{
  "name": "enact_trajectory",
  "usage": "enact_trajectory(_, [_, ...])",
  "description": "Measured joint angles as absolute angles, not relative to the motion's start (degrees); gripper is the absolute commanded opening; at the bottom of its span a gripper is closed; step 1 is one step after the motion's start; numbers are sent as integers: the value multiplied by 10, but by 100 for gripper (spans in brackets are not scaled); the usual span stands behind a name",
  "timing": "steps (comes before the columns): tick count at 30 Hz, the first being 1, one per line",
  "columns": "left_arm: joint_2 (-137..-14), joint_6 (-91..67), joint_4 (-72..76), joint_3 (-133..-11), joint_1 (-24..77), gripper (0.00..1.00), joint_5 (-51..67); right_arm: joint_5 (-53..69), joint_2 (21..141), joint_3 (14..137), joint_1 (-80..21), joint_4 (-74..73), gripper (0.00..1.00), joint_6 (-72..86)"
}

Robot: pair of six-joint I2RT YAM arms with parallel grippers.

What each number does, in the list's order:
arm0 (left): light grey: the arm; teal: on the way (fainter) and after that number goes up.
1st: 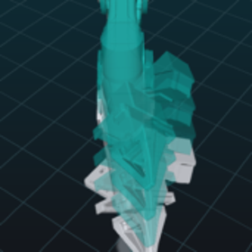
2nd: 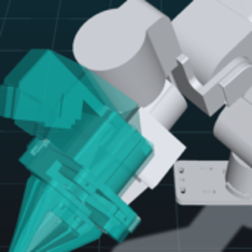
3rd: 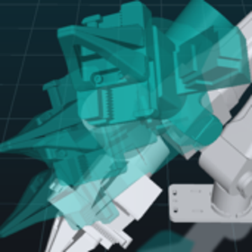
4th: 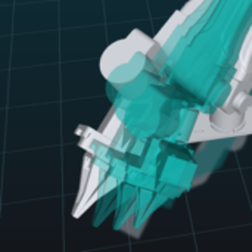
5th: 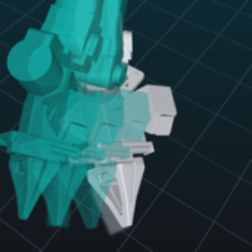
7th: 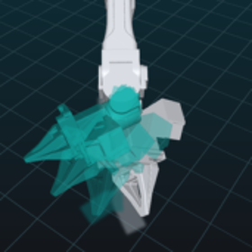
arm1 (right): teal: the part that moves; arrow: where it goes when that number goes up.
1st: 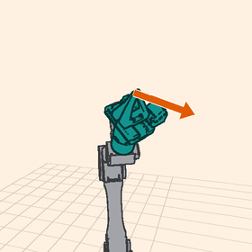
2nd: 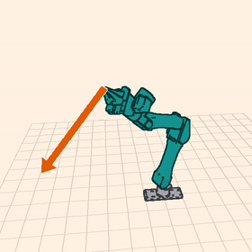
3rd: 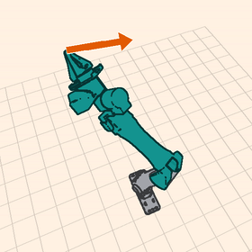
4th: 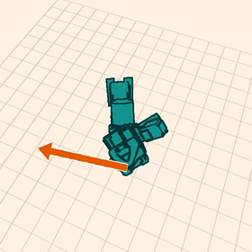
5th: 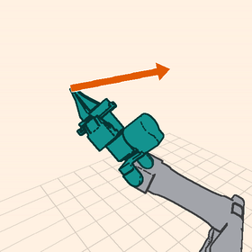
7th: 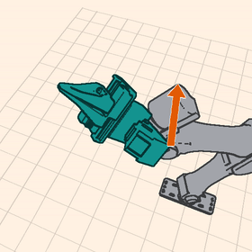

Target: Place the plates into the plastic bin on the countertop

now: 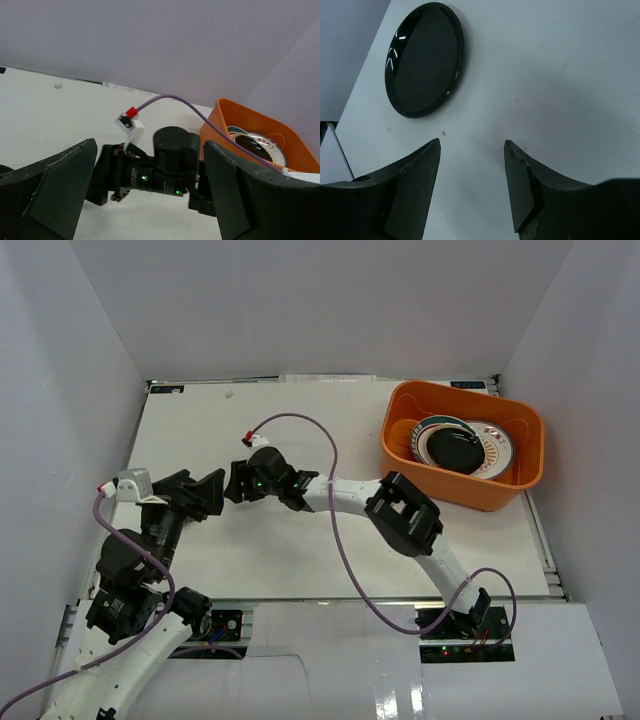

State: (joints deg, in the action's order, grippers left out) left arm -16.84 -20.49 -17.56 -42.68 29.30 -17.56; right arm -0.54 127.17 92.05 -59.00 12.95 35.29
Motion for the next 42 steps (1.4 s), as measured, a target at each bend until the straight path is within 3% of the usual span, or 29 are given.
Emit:
enact_trajectory(8, [-148, -204, -184, -383, 292, 98, -187, 45, 1440, 1098, -601, 116, 53, 426])
enact_trajectory(24, [-147, -205, -179, -360, 282, 98, -180, 94, 1562, 1260, -605, 141, 44, 555])
enact_trajectory(30, [-144, -205, -179, -360, 282, 98, -180, 90, 1593, 1294, -606, 152, 26, 598])
enact_trajectory(31, [-143, -204, -179, -360, 282, 98, -180, 89, 1598, 1296, -606, 156, 17, 603])
enact_trajectory(34, [-141, -204, -179, -360, 282, 98, -180, 84, 1597, 1282, -607, 170, 8, 615])
enact_trajectory(42, [-137, -196, -185, -363, 281, 98, -191, 50, 1440, 1019, -608, 241, 8, 595])
